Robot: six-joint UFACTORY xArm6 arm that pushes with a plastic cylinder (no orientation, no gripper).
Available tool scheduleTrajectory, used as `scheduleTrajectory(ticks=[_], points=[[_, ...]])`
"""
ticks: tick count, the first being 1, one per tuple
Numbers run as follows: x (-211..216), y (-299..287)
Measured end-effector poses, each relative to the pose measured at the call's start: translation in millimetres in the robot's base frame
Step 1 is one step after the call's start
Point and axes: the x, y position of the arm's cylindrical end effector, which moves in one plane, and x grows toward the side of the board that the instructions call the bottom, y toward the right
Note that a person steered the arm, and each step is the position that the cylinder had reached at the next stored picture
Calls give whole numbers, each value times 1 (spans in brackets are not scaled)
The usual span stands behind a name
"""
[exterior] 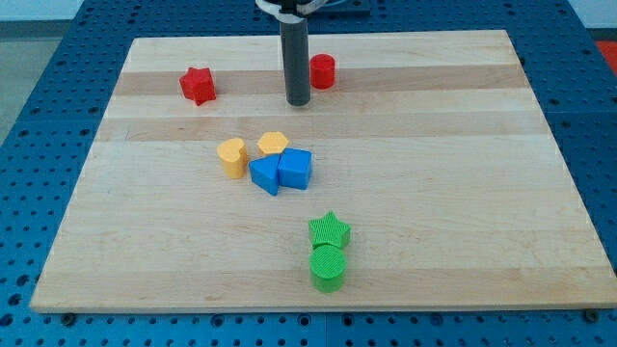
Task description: Push the red circle towards top center
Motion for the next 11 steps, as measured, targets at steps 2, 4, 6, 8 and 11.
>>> scheduleTrajectory(ticks=[2, 4, 6, 8, 11], points=[[6, 40], [-3, 40], [-27, 40], [-37, 40], [-43, 40]])
